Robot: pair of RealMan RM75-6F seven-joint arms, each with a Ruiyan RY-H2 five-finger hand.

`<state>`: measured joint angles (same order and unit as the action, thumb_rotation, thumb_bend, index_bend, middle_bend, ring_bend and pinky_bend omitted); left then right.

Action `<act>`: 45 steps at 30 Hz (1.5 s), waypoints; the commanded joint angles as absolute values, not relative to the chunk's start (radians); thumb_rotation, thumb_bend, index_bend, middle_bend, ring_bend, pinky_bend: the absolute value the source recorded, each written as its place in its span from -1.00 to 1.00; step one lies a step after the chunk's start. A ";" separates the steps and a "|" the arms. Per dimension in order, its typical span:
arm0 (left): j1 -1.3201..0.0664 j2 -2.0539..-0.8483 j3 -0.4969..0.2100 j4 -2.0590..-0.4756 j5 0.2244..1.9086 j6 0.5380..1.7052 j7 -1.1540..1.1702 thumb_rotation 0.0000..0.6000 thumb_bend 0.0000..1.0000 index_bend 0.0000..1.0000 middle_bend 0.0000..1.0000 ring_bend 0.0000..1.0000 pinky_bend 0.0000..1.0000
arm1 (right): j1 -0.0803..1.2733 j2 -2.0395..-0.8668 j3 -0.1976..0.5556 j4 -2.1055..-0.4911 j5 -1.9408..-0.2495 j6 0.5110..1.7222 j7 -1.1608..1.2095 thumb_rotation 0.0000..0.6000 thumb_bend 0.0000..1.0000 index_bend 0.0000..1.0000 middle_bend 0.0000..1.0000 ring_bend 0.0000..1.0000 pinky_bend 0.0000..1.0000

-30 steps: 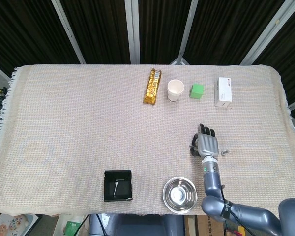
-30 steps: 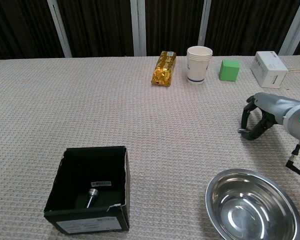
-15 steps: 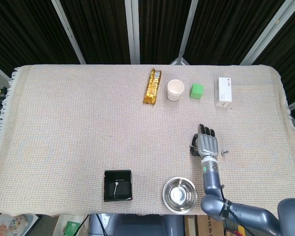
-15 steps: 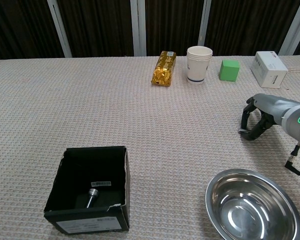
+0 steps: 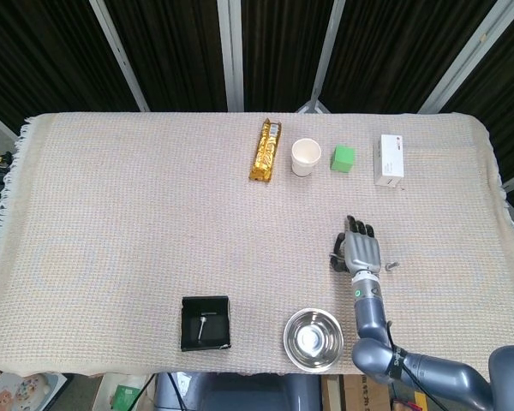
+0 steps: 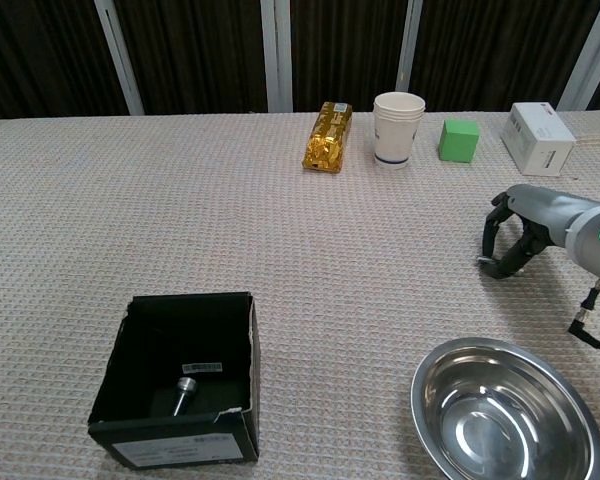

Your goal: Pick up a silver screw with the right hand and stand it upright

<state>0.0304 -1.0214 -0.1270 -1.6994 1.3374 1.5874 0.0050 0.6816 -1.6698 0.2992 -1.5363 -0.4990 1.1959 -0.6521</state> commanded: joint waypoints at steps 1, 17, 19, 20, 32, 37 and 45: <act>0.030 -1.021 -0.126 -1.700 1.338 1.587 0.005 1.00 -0.92 -0.86 -0.87 -0.96 -0.74 | 0.680 -1.662 0.305 -1.547 -0.502 1.197 -0.645 1.00 -0.30 0.18 -1.00 -1.00 -1.00; 0.030 -1.021 -0.125 -1.701 1.340 1.587 0.008 1.00 -0.92 -0.86 -0.87 -0.96 -0.74 | 0.670 -1.611 0.340 -1.612 -0.487 1.179 -0.586 1.00 -0.30 0.18 -1.00 -1.00 -1.00; 0.030 -1.021 -0.125 -1.701 1.340 1.586 0.009 1.00 -0.92 -0.86 -0.87 -0.96 -0.74 | 0.668 -1.603 0.347 -1.616 -0.482 1.170 -0.572 1.00 -0.30 0.18 -1.00 -1.00 -1.00; 0.030 -1.021 -0.124 -1.702 1.340 1.586 0.009 1.00 -0.92 -0.86 -0.87 -0.96 -0.74 | 0.668 -1.601 0.348 -1.615 -0.483 1.168 -0.567 1.00 -0.30 0.18 -1.00 -1.00 -1.00; 0.030 -1.022 -0.125 -1.702 1.340 1.587 0.010 1.00 -0.92 -0.86 -0.87 -0.96 -0.74 | 0.661 -1.595 0.355 -1.608 -0.520 1.161 -0.495 1.00 -0.30 0.19 -1.00 -1.00 -1.00; 0.030 -1.021 -0.124 -1.702 1.341 1.587 0.010 1.00 -0.92 -0.86 -0.87 -0.96 -0.74 | 0.663 -1.595 0.351 -1.601 -0.514 1.155 -0.489 1.00 -0.30 0.20 -1.00 -1.00 -1.00; 0.030 -1.021 -0.124 -1.702 1.341 1.587 0.010 1.00 -0.92 -0.86 -0.87 -0.96 -0.74 | 0.669 -1.590 0.344 -1.594 -0.497 1.142 -0.492 1.00 -0.30 0.20 -1.00 -1.00 -1.00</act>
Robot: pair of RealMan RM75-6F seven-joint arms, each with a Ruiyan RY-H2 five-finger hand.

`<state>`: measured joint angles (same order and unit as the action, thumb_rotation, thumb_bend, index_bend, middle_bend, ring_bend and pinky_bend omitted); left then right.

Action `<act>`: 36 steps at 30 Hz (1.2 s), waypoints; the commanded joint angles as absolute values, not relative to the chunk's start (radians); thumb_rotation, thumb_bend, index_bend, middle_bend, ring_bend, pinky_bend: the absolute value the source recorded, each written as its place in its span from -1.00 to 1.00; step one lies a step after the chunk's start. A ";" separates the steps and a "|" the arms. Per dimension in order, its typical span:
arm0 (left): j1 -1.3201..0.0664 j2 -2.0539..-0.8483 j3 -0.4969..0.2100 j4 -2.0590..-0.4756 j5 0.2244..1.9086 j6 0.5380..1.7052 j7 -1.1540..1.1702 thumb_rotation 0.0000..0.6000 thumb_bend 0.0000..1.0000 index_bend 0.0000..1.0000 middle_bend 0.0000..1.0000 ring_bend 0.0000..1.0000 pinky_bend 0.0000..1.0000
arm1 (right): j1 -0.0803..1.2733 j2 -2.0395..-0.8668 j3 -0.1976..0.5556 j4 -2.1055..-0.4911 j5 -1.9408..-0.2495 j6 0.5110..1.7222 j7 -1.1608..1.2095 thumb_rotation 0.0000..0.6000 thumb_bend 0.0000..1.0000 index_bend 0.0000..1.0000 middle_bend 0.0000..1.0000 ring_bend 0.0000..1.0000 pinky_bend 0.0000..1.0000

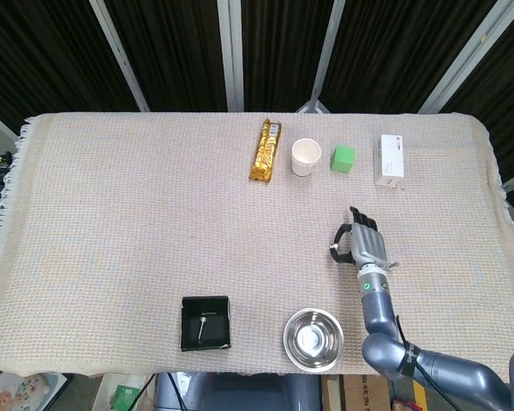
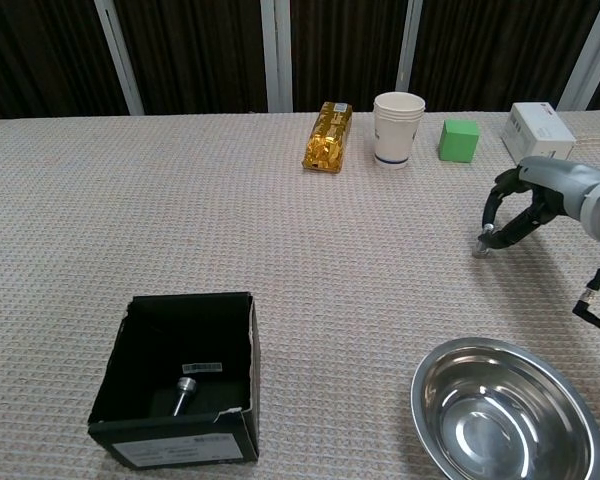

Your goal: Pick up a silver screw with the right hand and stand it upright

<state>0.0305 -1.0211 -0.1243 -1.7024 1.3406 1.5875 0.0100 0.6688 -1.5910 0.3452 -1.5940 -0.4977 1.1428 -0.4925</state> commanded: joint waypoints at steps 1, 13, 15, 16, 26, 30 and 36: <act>0.030 -1.021 -0.124 -1.702 1.341 1.587 0.010 1.00 -0.92 -0.86 -0.87 -0.96 -0.74 | 0.670 -1.590 0.344 -1.593 -0.496 1.141 -0.491 1.00 -0.30 0.20 -1.00 -1.00 -1.00; 0.030 -1.022 -0.124 -1.703 1.341 1.588 0.013 1.00 -0.92 -0.86 -0.87 -0.96 -0.74 | 0.677 -1.587 0.337 -1.591 -0.489 1.145 -0.497 1.00 -0.30 0.20 -1.00 -1.00 -1.00; 0.030 -1.022 -0.124 -1.703 1.341 1.587 0.012 1.00 -0.92 -0.86 -0.87 -0.96 -0.74 | 0.677 -1.585 0.337 -1.592 -0.485 1.143 -0.496 1.00 -0.30 0.20 -1.00 -1.00 -1.00; 0.030 -1.022 -0.124 -1.703 1.340 1.587 0.013 1.00 -0.92 -0.86 -0.87 -0.96 -0.74 | 0.678 -1.585 0.336 -1.592 -0.484 1.143 -0.496 1.00 -0.30 0.20 -1.00 -1.00 -1.00; 0.031 -1.022 -0.124 -1.704 1.341 1.589 0.014 1.00 -0.92 -0.86 -0.87 -0.96 -0.74 | 0.684 -1.579 0.330 -1.592 -0.473 1.139 -0.503 1.00 -0.30 0.13 -1.00 -1.00 -1.00; 0.030 -1.023 -0.123 -1.704 1.341 1.589 0.016 1.00 -0.92 -0.86 -0.87 -0.96 -0.74 | 0.687 -1.573 0.327 -1.598 -0.467 1.136 -0.507 1.00 -0.30 0.06 -1.00 -1.00 -1.00; 0.030 -1.023 -0.125 -1.705 1.338 1.588 0.018 1.00 -0.92 -0.86 -0.87 -0.96 -0.74 | 0.689 -1.569 0.323 -1.601 -0.462 1.132 -0.508 1.00 -0.30 -0.02 -1.00 -1.00 -1.00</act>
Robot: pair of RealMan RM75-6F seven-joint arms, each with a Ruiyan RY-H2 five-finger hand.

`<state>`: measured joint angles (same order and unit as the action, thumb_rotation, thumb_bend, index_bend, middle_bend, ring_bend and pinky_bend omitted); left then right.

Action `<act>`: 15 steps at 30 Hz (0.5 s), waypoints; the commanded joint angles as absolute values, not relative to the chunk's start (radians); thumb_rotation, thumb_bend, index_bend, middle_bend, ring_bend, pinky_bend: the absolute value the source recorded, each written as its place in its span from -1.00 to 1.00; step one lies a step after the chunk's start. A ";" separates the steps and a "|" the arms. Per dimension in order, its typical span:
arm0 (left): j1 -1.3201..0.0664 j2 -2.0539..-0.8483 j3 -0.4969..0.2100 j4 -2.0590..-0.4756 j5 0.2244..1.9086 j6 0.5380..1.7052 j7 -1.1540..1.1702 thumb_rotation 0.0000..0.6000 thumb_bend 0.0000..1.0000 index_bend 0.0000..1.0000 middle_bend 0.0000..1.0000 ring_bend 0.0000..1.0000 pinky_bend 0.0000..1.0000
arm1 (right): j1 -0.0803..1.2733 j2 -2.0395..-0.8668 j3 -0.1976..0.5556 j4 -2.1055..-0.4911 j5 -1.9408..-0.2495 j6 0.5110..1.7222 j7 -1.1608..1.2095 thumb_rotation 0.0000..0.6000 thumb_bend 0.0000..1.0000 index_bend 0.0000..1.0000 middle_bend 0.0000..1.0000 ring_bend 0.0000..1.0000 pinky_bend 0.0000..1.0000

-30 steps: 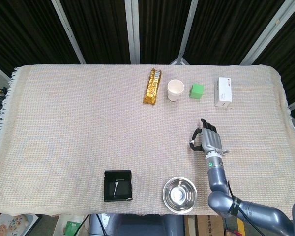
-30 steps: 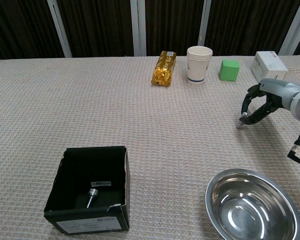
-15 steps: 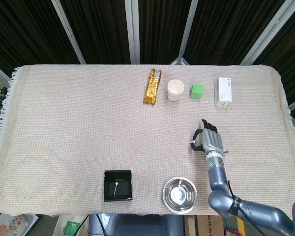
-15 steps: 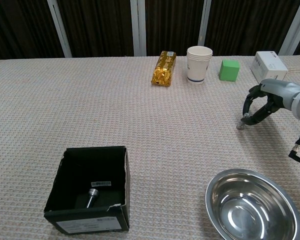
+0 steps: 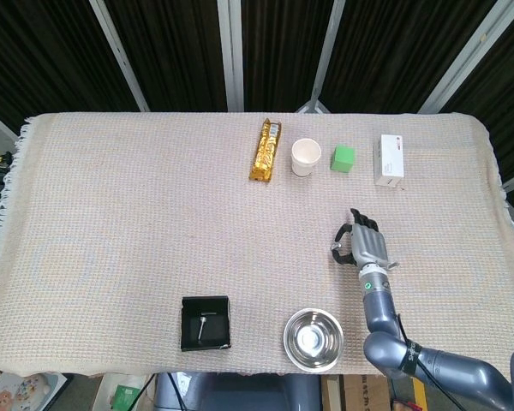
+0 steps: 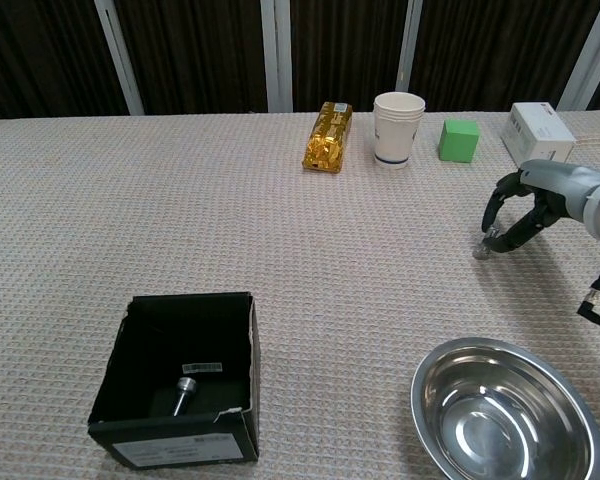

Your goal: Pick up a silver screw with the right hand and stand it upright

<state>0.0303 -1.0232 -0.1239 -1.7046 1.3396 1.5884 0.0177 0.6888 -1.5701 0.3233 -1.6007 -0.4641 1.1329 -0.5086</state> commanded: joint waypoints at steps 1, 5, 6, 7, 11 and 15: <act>0.030 -1.023 -0.125 -1.706 1.336 1.588 0.019 1.00 -0.92 -0.86 -0.87 -0.96 -0.74 | 0.689 -1.569 0.323 -1.601 -0.461 1.132 -0.507 1.00 -0.30 -0.04 -1.00 -1.00 -1.00; 0.031 -1.023 -0.125 -1.707 1.336 1.588 0.019 1.00 -0.92 -0.86 -0.87 -0.96 -0.74 | 0.691 -1.565 0.321 -1.605 -0.457 1.129 -0.508 1.00 -0.31 -0.12 -1.00 -1.00 -1.00; 0.031 -1.023 -0.125 -1.707 1.336 1.588 0.019 1.00 -0.92 -0.86 -0.87 -0.96 -0.74 | 0.691 -1.563 0.321 -1.609 -0.458 1.130 -0.507 1.00 -0.33 -0.16 -1.00 -1.00 -1.00; 0.031 -1.023 -0.125 -1.707 1.336 1.588 0.019 1.00 -0.92 -0.86 -0.87 -0.96 -0.74 | 0.691 -1.560 0.321 -1.614 -0.459 1.130 -0.506 1.00 -0.35 -0.19 -1.00 -1.00 -1.00; 0.031 -1.022 -0.127 -1.705 1.334 1.590 0.016 1.00 -0.92 -0.86 -0.87 -0.96 -0.74 | 0.683 -1.525 0.331 -1.666 -0.478 1.135 -0.489 1.00 -0.49 -0.36 -1.00 -1.00 -1.00; 0.031 -1.022 -0.128 -1.704 1.332 1.588 0.013 1.00 -0.92 -0.86 -0.87 -0.96 -0.74 | 0.656 -1.449 0.346 -1.769 -0.547 1.179 -0.460 1.00 -0.50 -0.39 -1.00 -1.00 -1.00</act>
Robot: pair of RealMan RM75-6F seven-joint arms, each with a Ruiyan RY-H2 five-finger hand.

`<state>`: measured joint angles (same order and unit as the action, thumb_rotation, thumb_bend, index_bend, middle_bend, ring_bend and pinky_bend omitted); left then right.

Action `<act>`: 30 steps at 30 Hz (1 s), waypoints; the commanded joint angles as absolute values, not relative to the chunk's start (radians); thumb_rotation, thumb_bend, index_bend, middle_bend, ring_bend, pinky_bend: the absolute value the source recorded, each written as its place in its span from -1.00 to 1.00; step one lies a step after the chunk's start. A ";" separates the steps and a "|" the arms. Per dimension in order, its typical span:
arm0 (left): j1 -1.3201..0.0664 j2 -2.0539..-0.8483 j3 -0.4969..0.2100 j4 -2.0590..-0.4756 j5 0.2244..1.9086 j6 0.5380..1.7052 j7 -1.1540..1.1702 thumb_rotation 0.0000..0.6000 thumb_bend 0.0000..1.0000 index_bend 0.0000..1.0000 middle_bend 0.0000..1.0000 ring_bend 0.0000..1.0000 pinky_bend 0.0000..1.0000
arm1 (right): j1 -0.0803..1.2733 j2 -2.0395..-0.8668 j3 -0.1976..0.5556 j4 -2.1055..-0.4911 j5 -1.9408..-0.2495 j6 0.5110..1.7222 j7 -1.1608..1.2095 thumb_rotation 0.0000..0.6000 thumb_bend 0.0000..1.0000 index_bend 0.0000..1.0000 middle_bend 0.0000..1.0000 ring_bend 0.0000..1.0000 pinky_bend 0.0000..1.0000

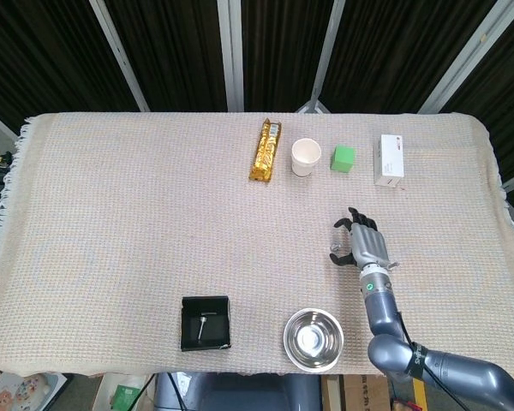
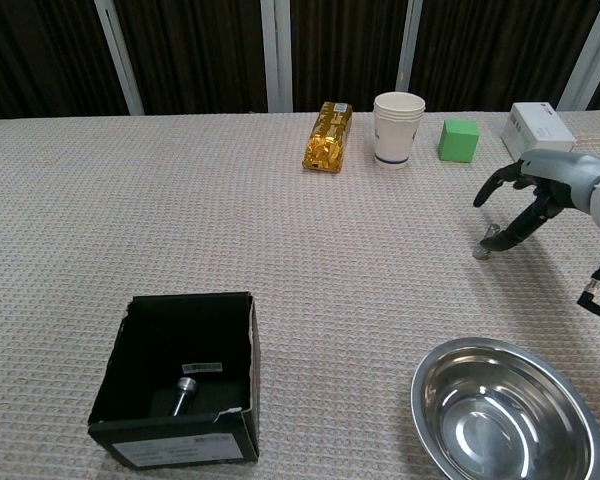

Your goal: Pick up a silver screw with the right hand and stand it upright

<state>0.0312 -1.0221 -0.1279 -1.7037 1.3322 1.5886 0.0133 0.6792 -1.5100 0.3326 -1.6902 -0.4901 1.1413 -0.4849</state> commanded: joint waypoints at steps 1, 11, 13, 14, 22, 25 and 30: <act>0.031 -1.021 -0.127 -1.704 1.333 1.588 0.012 1.00 -0.92 -0.86 -0.87 -0.96 -0.74 | 0.643 -1.422 0.346 -1.805 -0.573 1.196 -0.454 1.00 -0.50 -0.39 -1.00 -1.00 -1.00; 0.039 -1.019 -0.121 -1.711 1.349 1.602 0.006 1.00 -0.92 -0.86 -0.87 -0.96 -0.74 | 0.371 -1.039 0.250 -2.136 -0.925 1.352 -0.257 1.00 -0.50 -0.39 -1.00 -1.00 -1.00; 0.040 -1.019 -0.118 -1.713 1.354 1.603 0.010 1.00 -0.92 -0.86 -0.87 -0.96 -0.74 | 0.319 -1.000 0.208 -2.122 -1.025 1.357 -0.186 1.00 -0.50 -0.39 -1.00 -1.00 -1.00; 0.040 -1.020 -0.117 -1.715 1.356 1.604 0.014 1.00 -0.92 -0.86 -0.87 -0.96 -0.74 | 0.285 -0.982 0.175 -2.100 -1.094 1.366 -0.148 1.00 -0.50 -0.39 -1.00 -1.00 -1.00; 0.048 -1.023 -0.116 -1.721 1.354 1.618 0.026 1.00 -0.92 -0.86 -0.87 -0.96 -0.74 | 0.091 -1.057 0.006 -1.798 -1.490 1.556 0.113 1.00 -0.50 -0.47 -1.00 -1.00 -1.00; 0.046 -1.024 -0.117 -1.720 1.354 1.616 0.028 1.00 -0.92 -0.86 -0.87 -0.96 -0.74 | 0.075 -1.086 -0.010 -1.735 -1.524 1.571 0.084 1.00 -0.50 -0.56 -1.00 -1.00 -1.00; 0.043 -1.026 -0.117 -1.713 1.363 1.615 0.020 1.00 -0.92 -0.86 -0.88 -0.96 -0.74 | 0.071 -1.111 -0.010 -1.698 -1.545 1.573 -0.036 1.00 -0.50 -0.62 -1.00 -1.00 -1.00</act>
